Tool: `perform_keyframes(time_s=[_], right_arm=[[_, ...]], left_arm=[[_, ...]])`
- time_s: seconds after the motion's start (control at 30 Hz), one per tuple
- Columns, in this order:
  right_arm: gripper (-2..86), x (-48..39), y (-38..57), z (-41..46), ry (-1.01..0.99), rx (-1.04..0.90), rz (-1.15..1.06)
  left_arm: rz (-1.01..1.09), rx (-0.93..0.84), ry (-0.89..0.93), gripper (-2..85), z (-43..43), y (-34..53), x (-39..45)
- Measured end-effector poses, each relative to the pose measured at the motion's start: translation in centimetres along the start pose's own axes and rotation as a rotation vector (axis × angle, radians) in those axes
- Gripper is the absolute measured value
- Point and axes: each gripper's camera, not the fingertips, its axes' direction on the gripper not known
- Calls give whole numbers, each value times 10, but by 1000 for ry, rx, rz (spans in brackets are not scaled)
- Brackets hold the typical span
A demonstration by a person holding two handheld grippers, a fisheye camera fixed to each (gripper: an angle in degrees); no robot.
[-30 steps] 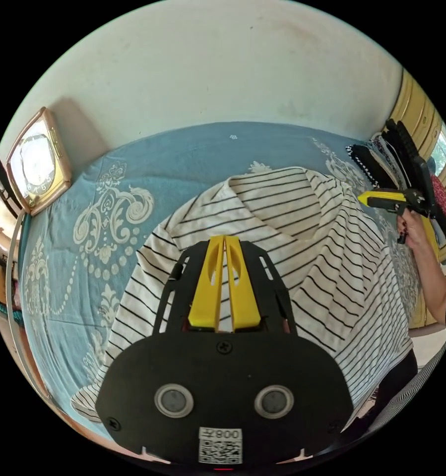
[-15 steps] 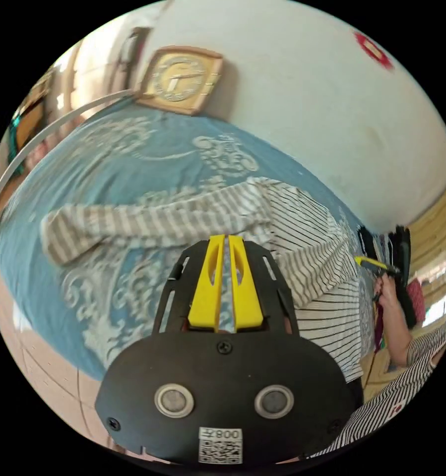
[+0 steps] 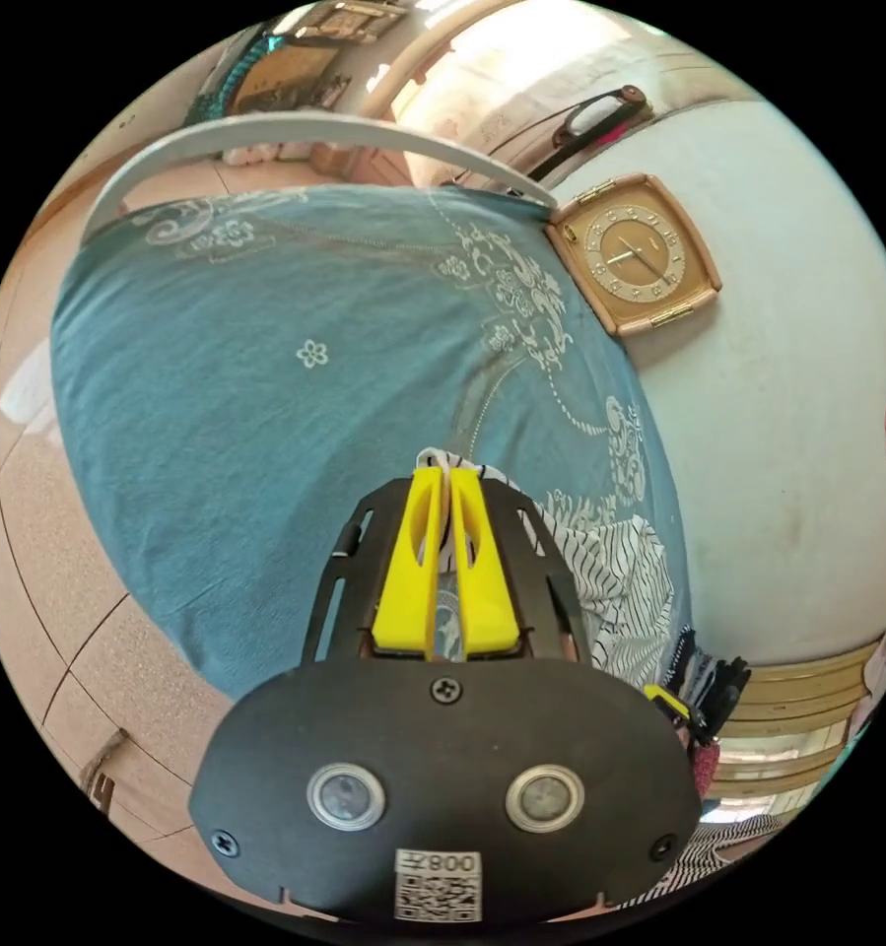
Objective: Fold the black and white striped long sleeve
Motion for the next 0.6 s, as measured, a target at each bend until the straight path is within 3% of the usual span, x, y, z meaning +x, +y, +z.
perform_keyframes(time_s=[0.1,0.23,0.43,0.6], right_arm=[[1,-15,-17,-1,-21,-28,6],[1,-36,-33,-2,-41,-56,8],[1,-76,-59,10,-180,-125,-22],[2,-130,-93,18,-238,-202,-123]], left_arm=[[82,23,61,17,-2,13,-13],[227,122,294,8,-32,55,-34],[207,-10,231,6,-24,114,-95],[106,-2,263,10,-12,141,-130]])
